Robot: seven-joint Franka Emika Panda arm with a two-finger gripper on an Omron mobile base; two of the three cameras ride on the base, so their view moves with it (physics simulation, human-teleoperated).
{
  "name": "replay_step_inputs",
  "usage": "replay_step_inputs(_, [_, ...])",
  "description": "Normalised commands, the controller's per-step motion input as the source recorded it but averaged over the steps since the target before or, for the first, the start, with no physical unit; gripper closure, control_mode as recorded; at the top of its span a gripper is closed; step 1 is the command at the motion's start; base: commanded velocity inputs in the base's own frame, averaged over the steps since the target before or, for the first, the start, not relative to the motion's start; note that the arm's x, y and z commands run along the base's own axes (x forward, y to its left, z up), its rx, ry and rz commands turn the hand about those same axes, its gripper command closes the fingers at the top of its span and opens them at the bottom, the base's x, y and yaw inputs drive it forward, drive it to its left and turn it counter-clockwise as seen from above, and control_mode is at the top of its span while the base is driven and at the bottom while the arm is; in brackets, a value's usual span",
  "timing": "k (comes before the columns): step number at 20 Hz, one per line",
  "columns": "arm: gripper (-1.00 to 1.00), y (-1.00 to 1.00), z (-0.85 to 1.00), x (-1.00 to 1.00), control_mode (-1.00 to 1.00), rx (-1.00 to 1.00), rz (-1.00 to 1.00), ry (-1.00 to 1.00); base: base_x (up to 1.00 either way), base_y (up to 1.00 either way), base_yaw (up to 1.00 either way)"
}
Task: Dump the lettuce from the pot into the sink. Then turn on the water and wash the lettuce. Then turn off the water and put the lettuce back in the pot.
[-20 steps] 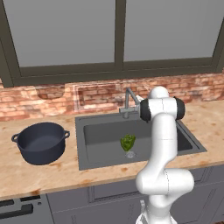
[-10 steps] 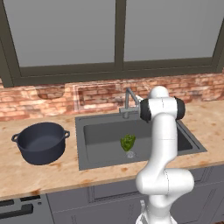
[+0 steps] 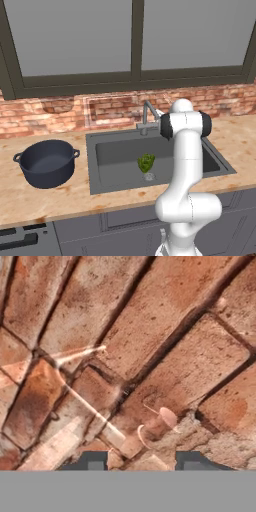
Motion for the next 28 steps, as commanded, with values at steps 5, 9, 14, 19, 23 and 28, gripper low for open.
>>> replay_step_inputs(5, [-1.0, -0.2, 0.0, -0.2, -1.0, 0.0, -0.01, 0.02, 0.0, 0.0, 0.0])
replay_step_inputs(9, [-1.0, -0.39, 0.17, -0.62, -1.0, 0.01, -0.05, 0.0, 0.0, 0.0, 0.0])
replay_step_inputs(14, [-1.0, -0.36, 0.61, -0.81, -1.0, 0.04, -0.02, 0.0, 0.0, 0.0, 0.0])
replay_step_inputs(19, [-1.0, -0.31, 0.49, -0.9, -1.0, 0.0, -0.06, 0.05, 0.0, 0.0, 0.0])
replay_step_inputs(23, [-1.0, -0.28, 0.46, -0.53, -1.0, -0.01, -0.14, 0.17, 0.0, 0.0, 0.0])
replay_step_inputs(28, [-1.0, 0.04, 0.6, -0.18, -1.0, -0.23, -0.1, 0.44, 0.0, 0.0, 0.0])
